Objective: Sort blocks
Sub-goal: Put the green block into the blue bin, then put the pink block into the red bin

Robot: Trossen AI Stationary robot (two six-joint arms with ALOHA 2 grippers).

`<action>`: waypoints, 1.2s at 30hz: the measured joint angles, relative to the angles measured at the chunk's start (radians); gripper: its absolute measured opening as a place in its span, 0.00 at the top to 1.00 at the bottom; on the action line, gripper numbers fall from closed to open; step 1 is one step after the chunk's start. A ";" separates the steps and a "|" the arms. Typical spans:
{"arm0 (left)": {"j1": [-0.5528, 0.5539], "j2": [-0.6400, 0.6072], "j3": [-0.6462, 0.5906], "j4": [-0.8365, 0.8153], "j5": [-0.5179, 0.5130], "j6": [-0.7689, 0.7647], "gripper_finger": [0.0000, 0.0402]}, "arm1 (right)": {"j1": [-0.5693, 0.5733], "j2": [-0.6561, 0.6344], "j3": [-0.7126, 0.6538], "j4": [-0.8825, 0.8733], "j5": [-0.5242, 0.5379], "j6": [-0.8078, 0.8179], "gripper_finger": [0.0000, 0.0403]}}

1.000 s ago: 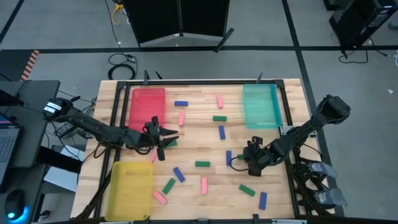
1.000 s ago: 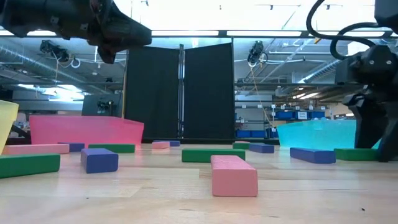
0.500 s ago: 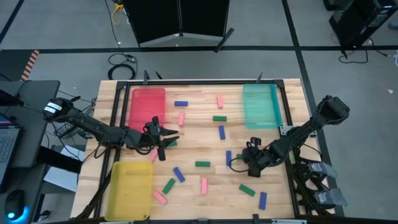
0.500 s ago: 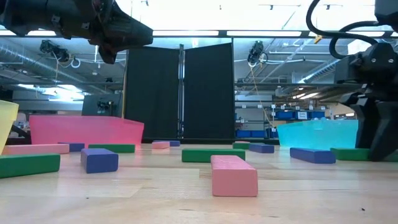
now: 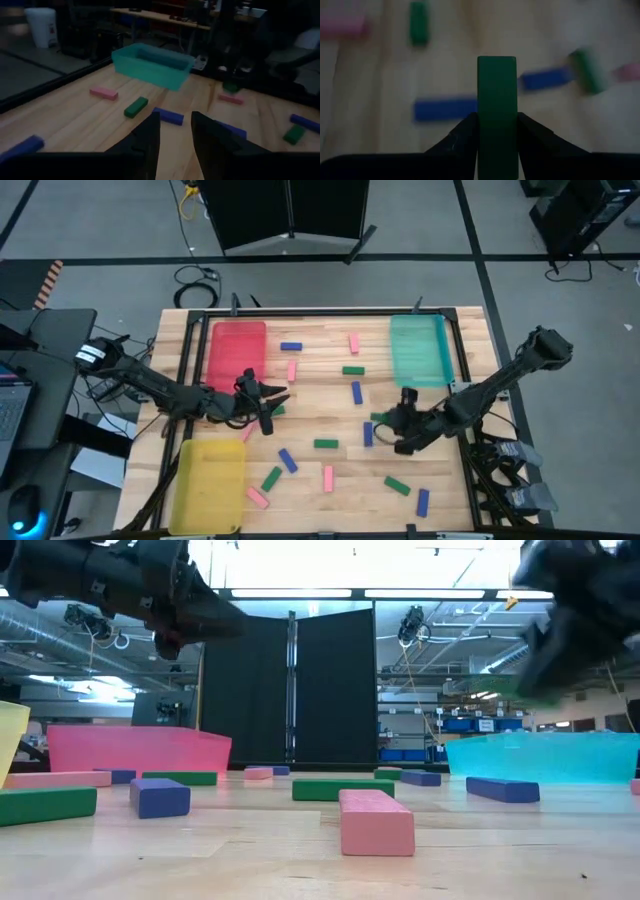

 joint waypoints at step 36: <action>0.400 0.466 0.622 -0.975 0.199 -0.535 0.57 | -0.572 -0.271 0.037 -0.549 0.251 0.477 0.23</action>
